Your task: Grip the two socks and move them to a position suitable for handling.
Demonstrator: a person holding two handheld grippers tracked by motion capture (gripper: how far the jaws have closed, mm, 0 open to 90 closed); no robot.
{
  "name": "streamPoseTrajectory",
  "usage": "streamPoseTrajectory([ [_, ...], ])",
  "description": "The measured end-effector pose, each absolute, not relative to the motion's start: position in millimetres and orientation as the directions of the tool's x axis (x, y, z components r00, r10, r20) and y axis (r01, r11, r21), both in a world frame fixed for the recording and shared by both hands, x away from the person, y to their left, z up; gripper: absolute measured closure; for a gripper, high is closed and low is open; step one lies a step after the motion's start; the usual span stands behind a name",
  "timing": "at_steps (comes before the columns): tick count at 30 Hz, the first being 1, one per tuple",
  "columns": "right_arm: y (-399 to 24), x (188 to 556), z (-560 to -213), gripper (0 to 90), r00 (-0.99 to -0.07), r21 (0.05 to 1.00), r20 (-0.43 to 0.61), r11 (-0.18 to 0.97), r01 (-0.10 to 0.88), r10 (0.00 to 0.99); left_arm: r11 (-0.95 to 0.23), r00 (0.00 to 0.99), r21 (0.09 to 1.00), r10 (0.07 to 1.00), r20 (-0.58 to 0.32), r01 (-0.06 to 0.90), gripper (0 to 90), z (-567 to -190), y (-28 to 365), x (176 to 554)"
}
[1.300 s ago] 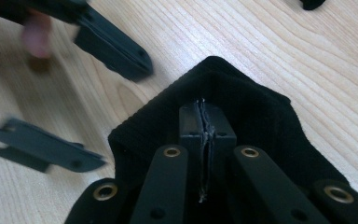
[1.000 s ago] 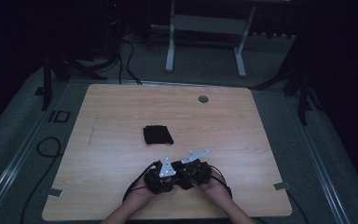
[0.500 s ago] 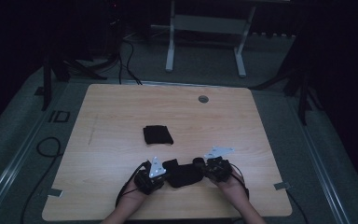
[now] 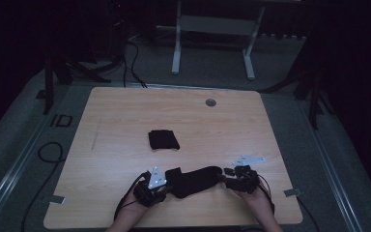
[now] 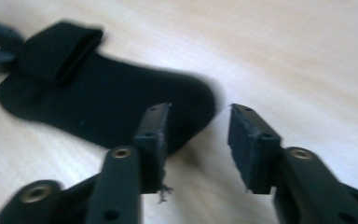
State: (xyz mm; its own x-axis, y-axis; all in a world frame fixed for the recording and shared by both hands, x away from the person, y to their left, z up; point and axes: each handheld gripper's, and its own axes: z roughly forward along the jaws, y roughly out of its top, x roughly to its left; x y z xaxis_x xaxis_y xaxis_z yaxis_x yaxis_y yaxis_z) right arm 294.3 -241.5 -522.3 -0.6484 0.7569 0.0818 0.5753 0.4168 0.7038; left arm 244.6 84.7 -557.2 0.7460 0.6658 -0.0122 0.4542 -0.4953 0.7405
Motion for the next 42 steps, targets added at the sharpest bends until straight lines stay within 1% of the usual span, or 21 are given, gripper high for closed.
streamPoseTrajectory([
  [1, -243, 293, -515, 54.3, -0.638, 0.718, 0.064, 0.409, 0.564, 0.768, -0.494, 0.747, 0.744, 0.664, -0.012, 0.451, 69.7, -555, 85, 243],
  [3, -243, 292, -501, 54.6, -0.645, 0.742, 0.044, 0.407, 0.532, 0.763, -0.479, 0.743, 0.754, 0.669, -0.018, 0.449, 62.2, -549, 85, 242],
  [4, -242, 291, -496, 59.8, -0.655, 0.751, 0.039, 0.410, 0.517, 0.754, -0.463, 0.740, 0.763, 0.672, -0.031, 0.452, 58.9, -547, 85, 242],
  [5, -240, 291, -493, 66.8, -0.669, 0.757, 0.033, 0.419, 0.502, 0.742, -0.457, 0.738, 0.767, 0.674, -0.031, 0.450, 53.5, -544, 83, 242],
  [6, -236, 291, -492, 75.9, -0.681, 0.760, 0.017, 0.433, 0.485, 0.732, -0.466, 0.740, 0.766, 0.672, -0.018, 0.442, 50.7, -542, 81, 243],
  [7, -232, 291, -493, 84.0, -0.689, 0.760, -0.003, 0.449, 0.469, 0.725, -0.469, 0.746, 0.769, 0.666, -0.014, 0.434, 50.7, -541, 78, 244],
  [8, -228, 292, -495, 89.7, -0.704, 0.758, -0.009, 0.464, 0.459, 0.710, -0.477, 0.754, 0.769, 0.657, -0.009, 0.425, 50.7, -541, 74, 245],
  [12, -211, 305, -517, 89.9, -0.743, 0.705, 0.002, 0.526, 0.476, 0.669, -0.529, 0.772, 0.742, 0.635, 0.025, 0.411, 50.7, -547, 56, 253],
  [15, -205, 310, -529, 89.8, -0.746, 0.677, -0.016, 0.556, 0.482, 0.666, -0.537, 0.770, 0.731, 0.638, 0.026, 0.420, 50.7, -552, 50, 258],
  [17, -202, 313, -539, 89.8, -0.754, 0.656, -0.034, 0.584, 0.478, 0.656, -0.557, 0.768, 0.716, 0.639, 0.046, 0.421, 50.9, -557, 46, 263],
  [18, -200, 314, -547, 89.8, -0.757, 0.630, -0.047, 0.607, 0.484, 0.652, -0.571, 0.769, 0.703, 0.637, 0.054, 0.424, 52.5, -562, 44, 266],
  [20, -200, 314, -550, 89.8, -0.759, 0.622, -0.045, 0.613, 0.488, 0.650, -0.579, 0.778, 0.707, 0.624, 0.064, 0.406, 56.8, -565, 44, 267],
  [22, -201, 313, -552, 89.8, -0.761, 0.626, -0.041, 0.611, 0.485, 0.647, -0.576, 0.774, 0.710, 0.629, 0.068, 0.406, 56.8, -564, 45, 268],
  [23, -203, 313, -552, 89.8, -0.757, 0.626, -0.025, 0.601, 0.497, 0.653, -0.563, 0.772, 0.717, 0.633, 0.054, 0.412, 70.5, -563, 46, 268],
  [24, -203, 314, -553, 89.8, -0.757, 0.628, -0.024, 0.599, 0.496, 0.653, -0.546, 0.764, 0.728, 0.643, 0.047, 0.414, 75.7, -561, 47, 267],
  [27, -204, 314, -552, 89.8, -0.753, 0.626, -0.029, 0.599, 0.499, 0.657, -0.498, 0.740, 0.763, 0.672, 0.039, 0.412, 80.6, -554, 55, 262],
  [31, -207, 315, -553, 89.8, -0.747, 0.628, -0.025, 0.592, 0.505, 0.665, -0.462, 0.704, 0.790, 0.708, 0.055, 0.402, 83.5, -548, 71, 251],
  [36, -208, 312, -552, 89.7, -0.740, 0.626, -0.032, 0.590, 0.509, 0.672, -0.357, 0.631, 0.824, 0.776, 0.000, 0.440, 83.5, -545, 103, 240],
  [39, -211, 308, -553, 87.8, -0.741, 0.633, -0.001, 0.574, 0.520, 0.672, -0.323, 0.612, 0.805, 0.788, -0.063, 0.498, 81.8, -548, 120, 238],
  [40, -213, 306, -553, 84.7, -0.739, 0.639, 0.011, 0.564, 0.523, 0.673, -0.340, 0.615, 0.788, 0.786, -0.062, 0.514, 78.7, -551, 122, 236],
  [42, -214, 305, -553, 82.7, -0.738, 0.640, 0.016, 0.561, 0.526, 0.675, -0.363, 0.617, 0.764, 0.785, -0.058, 0.533, 78.1, -558, 126, 232],
])
